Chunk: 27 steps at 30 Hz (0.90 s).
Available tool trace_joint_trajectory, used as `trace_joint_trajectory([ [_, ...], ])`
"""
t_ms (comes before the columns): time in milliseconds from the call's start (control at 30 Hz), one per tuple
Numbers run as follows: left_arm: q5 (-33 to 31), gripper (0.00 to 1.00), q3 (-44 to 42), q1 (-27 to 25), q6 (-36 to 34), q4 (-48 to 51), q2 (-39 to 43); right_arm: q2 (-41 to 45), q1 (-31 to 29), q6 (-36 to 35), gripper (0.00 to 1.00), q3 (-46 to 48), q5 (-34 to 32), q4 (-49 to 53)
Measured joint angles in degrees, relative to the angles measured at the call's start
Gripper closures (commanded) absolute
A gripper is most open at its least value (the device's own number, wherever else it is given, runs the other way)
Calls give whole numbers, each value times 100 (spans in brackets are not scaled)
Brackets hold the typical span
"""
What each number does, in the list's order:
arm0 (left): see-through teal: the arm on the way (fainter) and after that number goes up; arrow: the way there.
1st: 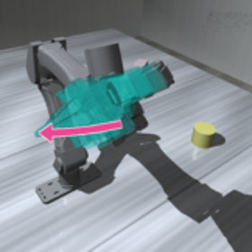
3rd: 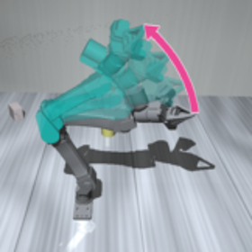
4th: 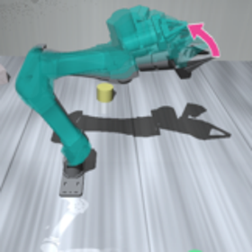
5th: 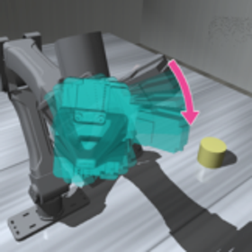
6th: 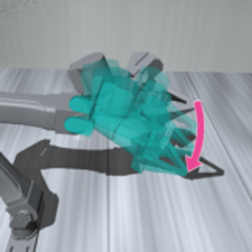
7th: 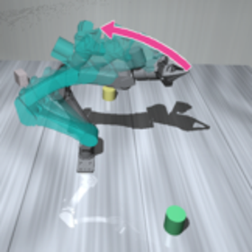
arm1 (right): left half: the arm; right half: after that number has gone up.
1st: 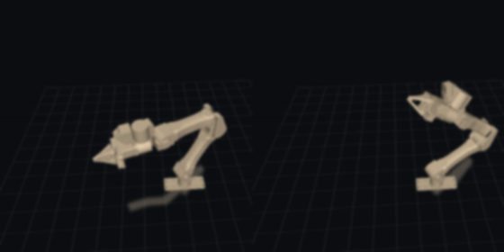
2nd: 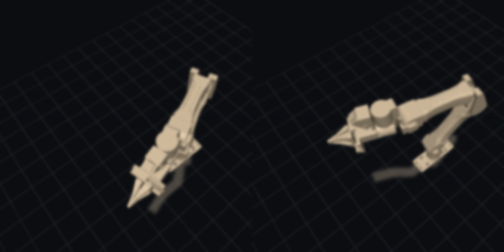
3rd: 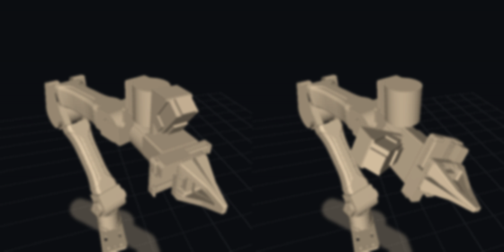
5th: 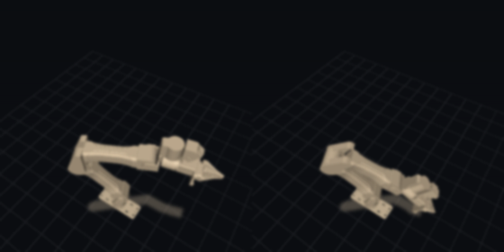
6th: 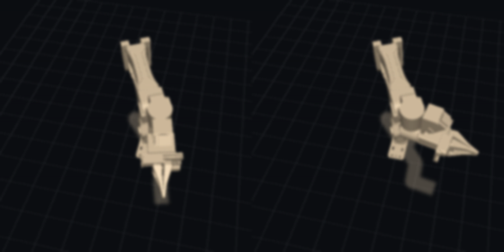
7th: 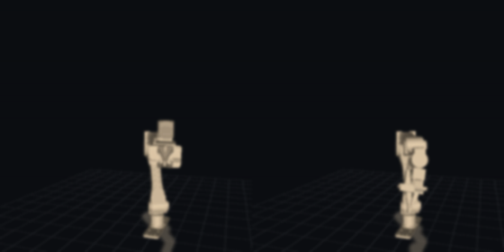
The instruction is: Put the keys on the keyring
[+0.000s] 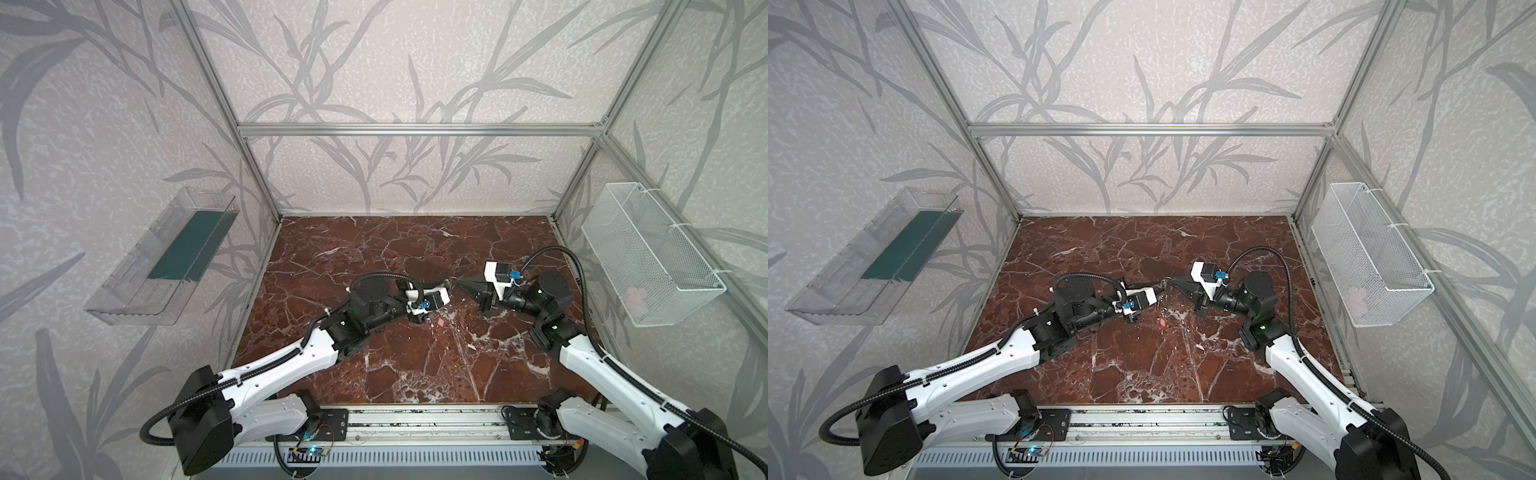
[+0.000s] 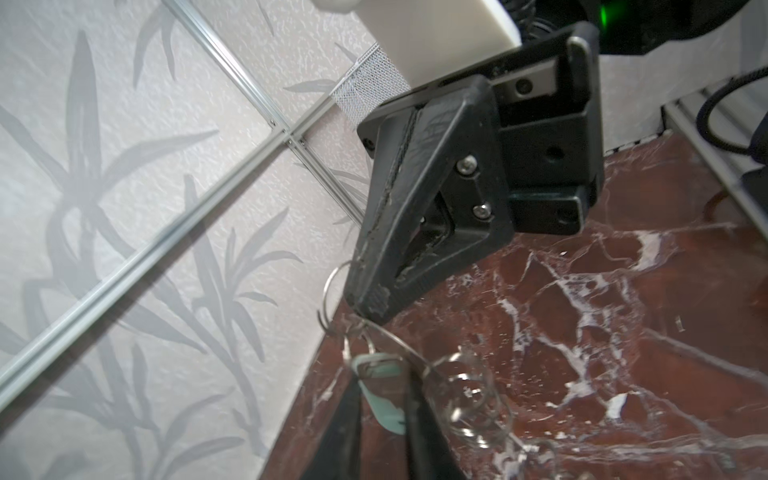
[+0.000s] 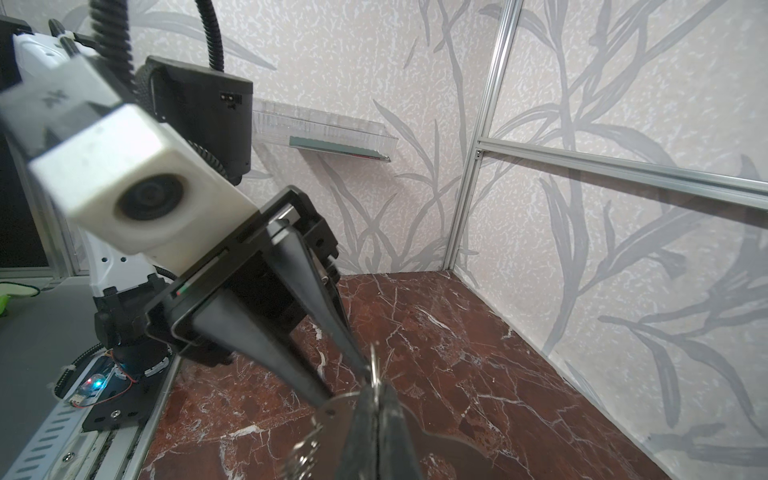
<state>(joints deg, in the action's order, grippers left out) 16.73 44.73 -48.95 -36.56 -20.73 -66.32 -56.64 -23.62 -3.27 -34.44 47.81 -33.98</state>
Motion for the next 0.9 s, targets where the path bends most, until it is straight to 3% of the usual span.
trace_joint_trajectory([
  [67,-13,48,-2,61,186,61,20,0,0,-20,100,0,-37,-11],
  [200,111,48,24,323,645,321,168,-7,0,-52,100,59,-83,-59],
  [633,1285,54,1303,557,1668,1720,2,-96,0,-378,100,151,-83,-85],
  [900,1502,58,1373,599,2096,2006,-275,-96,0,-446,100,151,-37,-87],
])
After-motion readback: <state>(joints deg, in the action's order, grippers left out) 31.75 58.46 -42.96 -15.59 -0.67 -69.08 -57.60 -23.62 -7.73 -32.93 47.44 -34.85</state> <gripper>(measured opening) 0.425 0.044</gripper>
